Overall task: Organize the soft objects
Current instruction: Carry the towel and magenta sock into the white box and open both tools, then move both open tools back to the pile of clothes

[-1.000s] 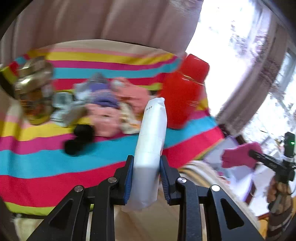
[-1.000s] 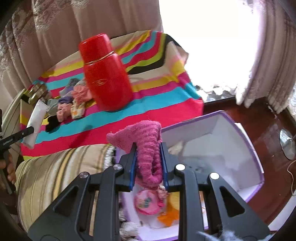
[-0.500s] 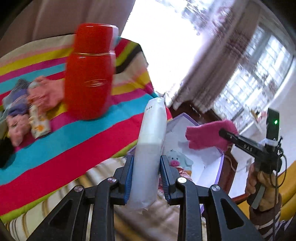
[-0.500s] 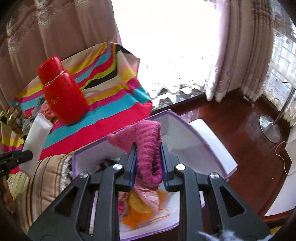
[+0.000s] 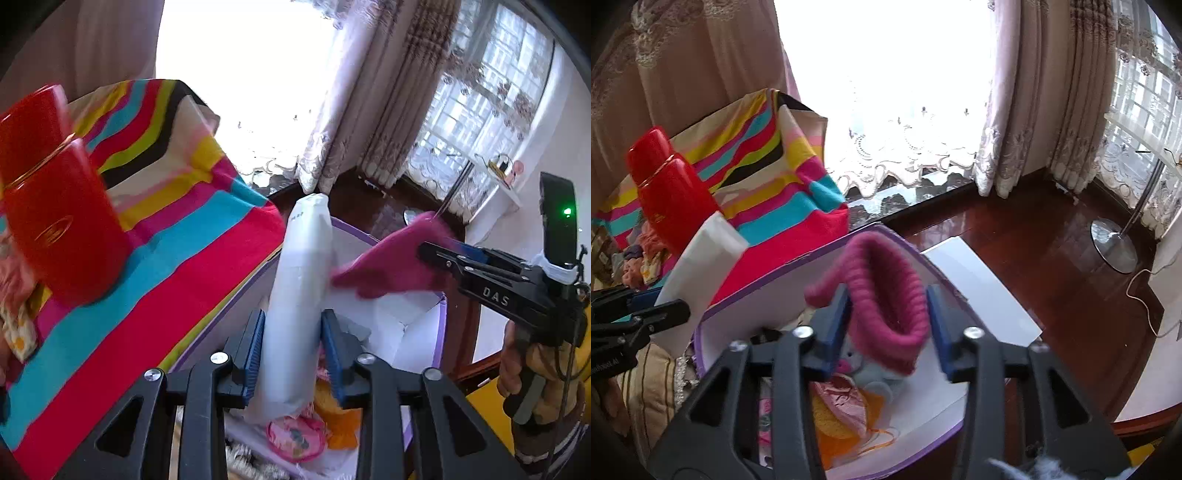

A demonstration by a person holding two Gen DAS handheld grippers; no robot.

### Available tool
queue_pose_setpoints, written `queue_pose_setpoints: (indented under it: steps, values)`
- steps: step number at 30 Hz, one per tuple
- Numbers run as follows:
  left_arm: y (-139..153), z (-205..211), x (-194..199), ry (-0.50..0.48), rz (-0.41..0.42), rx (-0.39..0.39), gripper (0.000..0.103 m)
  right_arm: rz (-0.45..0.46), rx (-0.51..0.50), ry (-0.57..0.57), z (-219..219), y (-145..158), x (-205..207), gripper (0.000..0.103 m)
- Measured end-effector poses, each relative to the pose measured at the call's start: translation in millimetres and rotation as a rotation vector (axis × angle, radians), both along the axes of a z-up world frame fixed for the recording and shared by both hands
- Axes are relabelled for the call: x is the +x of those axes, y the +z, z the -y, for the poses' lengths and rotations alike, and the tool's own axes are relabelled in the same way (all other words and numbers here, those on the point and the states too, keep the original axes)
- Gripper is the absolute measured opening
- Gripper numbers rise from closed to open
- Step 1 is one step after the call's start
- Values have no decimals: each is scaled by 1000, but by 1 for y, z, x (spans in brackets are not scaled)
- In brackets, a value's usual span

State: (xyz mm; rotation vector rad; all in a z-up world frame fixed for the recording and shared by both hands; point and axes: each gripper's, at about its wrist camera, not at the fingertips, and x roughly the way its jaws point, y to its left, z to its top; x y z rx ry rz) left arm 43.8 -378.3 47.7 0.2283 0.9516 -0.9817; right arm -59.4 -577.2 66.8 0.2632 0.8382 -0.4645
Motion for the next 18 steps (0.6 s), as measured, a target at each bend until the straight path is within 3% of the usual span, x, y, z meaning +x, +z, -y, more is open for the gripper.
queue_pose_setpoints:
  steps: [2, 6, 12, 18]
  values:
    - [-6, 12, 4, -14, -5, 16, 37, -1, 6, -11, 3, -3, 1, 67]
    - [-13, 16, 16, 12, -25, 19, 48, -26, 7, -13, 6, -11, 8, 68]
    - [-13, -5, 25, 70, -44, 11, 49, -64, 34, 14, -2, -22, 25, 68]
    - [-8, -39, 35, 130, -56, -58, 52, -66, 50, 112, -36, -21, 43, 68]
